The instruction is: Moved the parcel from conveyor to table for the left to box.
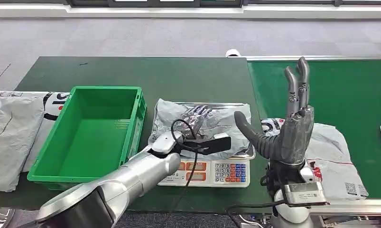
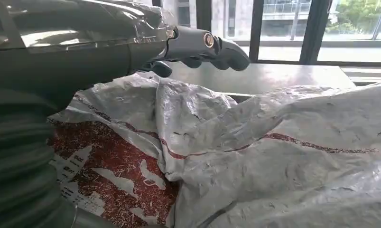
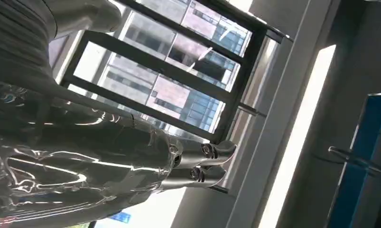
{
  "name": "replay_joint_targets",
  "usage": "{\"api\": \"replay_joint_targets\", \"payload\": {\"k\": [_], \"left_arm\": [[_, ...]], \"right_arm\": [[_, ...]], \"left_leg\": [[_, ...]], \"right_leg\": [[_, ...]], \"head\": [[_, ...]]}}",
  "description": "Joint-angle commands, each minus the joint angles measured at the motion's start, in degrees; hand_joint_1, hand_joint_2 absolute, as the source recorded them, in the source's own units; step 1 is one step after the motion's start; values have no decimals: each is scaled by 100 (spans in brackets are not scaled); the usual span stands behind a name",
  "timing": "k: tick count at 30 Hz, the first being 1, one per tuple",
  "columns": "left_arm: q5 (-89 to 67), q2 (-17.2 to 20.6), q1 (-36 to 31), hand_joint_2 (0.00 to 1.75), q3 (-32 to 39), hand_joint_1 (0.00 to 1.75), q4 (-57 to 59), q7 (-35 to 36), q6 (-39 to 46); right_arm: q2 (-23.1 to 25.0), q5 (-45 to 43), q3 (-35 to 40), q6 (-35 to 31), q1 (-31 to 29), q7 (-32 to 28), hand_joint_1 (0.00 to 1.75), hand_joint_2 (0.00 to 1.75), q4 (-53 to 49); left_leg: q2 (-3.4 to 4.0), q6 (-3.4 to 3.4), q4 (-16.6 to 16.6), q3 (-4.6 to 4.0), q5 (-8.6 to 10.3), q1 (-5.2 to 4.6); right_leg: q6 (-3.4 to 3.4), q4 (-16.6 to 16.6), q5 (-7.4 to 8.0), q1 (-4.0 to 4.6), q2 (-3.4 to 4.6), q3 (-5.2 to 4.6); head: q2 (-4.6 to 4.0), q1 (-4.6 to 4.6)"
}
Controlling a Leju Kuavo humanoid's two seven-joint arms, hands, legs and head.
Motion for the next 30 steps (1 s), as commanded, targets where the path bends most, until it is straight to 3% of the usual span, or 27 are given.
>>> {"api": "replay_joint_targets", "payload": {"k": [1, 7, 14, 15, 17, 20, 21, 22, 23, 30], "left_arm": [[-367, 76, 24, 175, -281, 175, 310, 155, -1898], [-410, 112, 89, 175, -271, 175, 341, 159, -1958], [-453, 137, 101, 175, -226, 175, 362, 246, -2407], [-461, 138, 114, 175, -226, 168, 366, 244, -2440], [-475, 140, 167, 175, -193, 52, 374, 263, -2486], [-505, 161, 206, 175, -184, 33, 390, 307, -2600], [-577, 176, 221, 175, -196, 35, 381, 302, -2663], [-617, 191, 239, 175, -214, 59, 376, 256, -2681], [-617, 199, 245, 175, -198, 175, 377, 249, -2671], [-781, 208, 180, 175, -157, 175, 310, 318, -2076]], "right_arm": [[106, -98, 90, 313, -540, 55, 0, 175, 427], [134, -90, 74, 330, -623, 60, 0, 175, 530], [185, -112, 51, 384, -694, 34, 0, 175, 579], [199, -107, 52, 396, -708, 39, 0, 175, 577], [247, -73, 52, 424, -750, 73, 0, 175, 566], [267, -62, 59, 441, -806, 93, 0, 175, 603], [265, -68, 65, 447, -827, 92, 0, 175, 633], [253, -72, 73, 451, -851, 89, 0, 175, 673], [237, -82, 78, 461, -865, 82, 0, 175, 709], [196, -146, 82, 426, -856, 24, 0, 175, 736]], "left_leg": [[23, -6, -4, 5, -1, 4], [36, -10, -32, 44, 6, 6], [31, -7, -18, 20, -1, 6], [25, -5, -14, 18, -5, 5], [41, -10, -32, 21, 4, 8], [29, -7, -23, 26, -3, 4], [30, -9, -29, 27, 3, 5], [23, -6, -20, 49, -4, 3], [32, -7, -28, 48, 0, 4], [20, -4, -14, 47, -12, 3]], "right_leg": [[-5, -5, 6, 5, 14, -1], [-8, -30, 15, 7, 22, 38], [-7, -18, 13, 7, 18, 49], [-5, -13, 7, 6, 15, 52], [-9, -31, 20, 9, 24, 54], [-6, -18, 8, 5, 17, 66], [-8, -25, 13, 6, 15, 66], [-6, -15, 2, 5, 12, 75], [-7, -23, 9, 5, 16, 74], [-5, -10, -4, 4, 4, 97]], "head": [[2, 2], [0, 2], [0, 2], [0, 2], [0, 2], [0, 2], [0, 2], [2, 2], [0, 2], [0, 2]]}}
